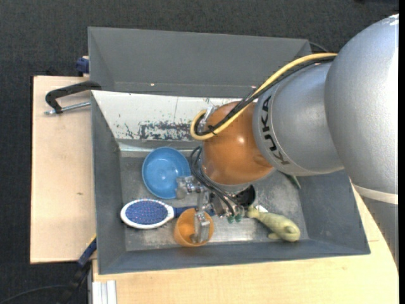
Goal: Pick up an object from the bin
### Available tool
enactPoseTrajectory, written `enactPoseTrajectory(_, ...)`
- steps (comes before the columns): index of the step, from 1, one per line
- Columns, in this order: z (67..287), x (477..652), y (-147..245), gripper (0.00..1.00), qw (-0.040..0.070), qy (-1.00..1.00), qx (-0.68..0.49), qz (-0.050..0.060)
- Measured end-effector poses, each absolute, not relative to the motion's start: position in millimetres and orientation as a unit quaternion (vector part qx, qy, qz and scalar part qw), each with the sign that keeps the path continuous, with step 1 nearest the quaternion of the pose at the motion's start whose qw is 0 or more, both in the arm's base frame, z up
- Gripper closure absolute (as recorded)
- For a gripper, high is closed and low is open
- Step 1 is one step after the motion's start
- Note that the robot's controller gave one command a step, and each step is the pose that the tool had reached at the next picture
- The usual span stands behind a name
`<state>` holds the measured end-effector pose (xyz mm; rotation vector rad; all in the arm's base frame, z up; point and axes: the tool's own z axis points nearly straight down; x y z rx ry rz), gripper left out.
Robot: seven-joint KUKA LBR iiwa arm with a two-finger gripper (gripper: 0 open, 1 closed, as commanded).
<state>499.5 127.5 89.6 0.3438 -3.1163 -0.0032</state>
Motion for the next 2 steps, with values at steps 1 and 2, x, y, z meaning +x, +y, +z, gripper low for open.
enactPoseTrajectory(1,94.4,502.3,126.3,1.0,-0.001,-0.994,0.108,-0.001)
enactPoseTrajectory(2,239.3,520.5,115.0,1.0,-0.008,-0.996,0.084,-0.001)
